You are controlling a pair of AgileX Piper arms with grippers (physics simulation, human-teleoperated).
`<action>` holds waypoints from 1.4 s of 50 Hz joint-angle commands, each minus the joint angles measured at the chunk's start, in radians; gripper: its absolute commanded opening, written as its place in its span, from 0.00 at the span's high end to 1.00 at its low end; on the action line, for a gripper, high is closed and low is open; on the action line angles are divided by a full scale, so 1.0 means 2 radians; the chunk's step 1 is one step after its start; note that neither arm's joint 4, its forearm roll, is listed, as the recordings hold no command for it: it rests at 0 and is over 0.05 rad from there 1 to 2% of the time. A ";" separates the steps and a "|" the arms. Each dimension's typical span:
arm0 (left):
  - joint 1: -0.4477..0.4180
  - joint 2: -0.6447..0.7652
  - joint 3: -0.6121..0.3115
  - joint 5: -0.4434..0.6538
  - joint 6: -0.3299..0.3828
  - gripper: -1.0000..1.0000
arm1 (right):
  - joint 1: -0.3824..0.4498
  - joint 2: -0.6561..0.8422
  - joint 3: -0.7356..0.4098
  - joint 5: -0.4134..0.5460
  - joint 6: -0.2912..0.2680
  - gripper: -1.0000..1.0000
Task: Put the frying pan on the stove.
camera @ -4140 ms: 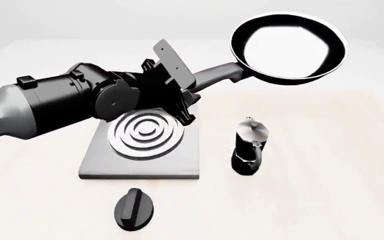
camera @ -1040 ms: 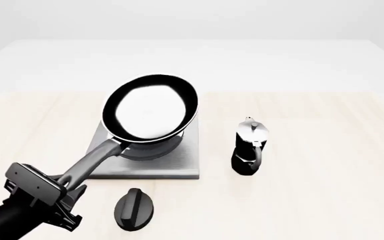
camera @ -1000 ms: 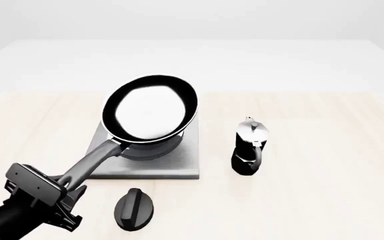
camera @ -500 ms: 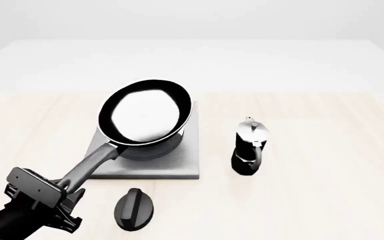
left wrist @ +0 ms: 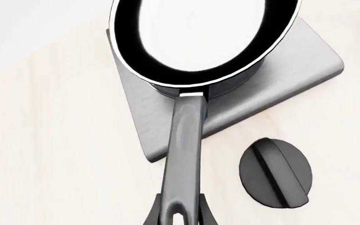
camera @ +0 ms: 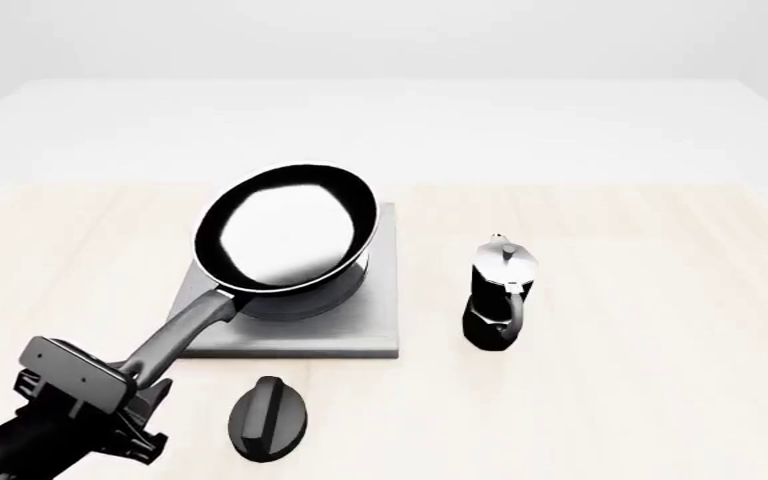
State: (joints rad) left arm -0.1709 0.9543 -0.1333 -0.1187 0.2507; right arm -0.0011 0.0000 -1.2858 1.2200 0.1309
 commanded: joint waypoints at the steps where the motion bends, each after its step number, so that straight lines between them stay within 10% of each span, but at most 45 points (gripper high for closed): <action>1: 0.002 0.016 -0.013 -0.030 -0.011 1.00 | 0.001 0.000 0.003 0.000 -0.003 0.00; 70: 0.000 0.047 0.007 -0.052 -0.023 1.00 | 0.001 0.000 0.002 0.000 -0.006 0.00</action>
State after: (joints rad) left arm -0.1688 1.0595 -0.0950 -0.2149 0.2326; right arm -0.0007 0.0000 -1.2871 1.2200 0.1245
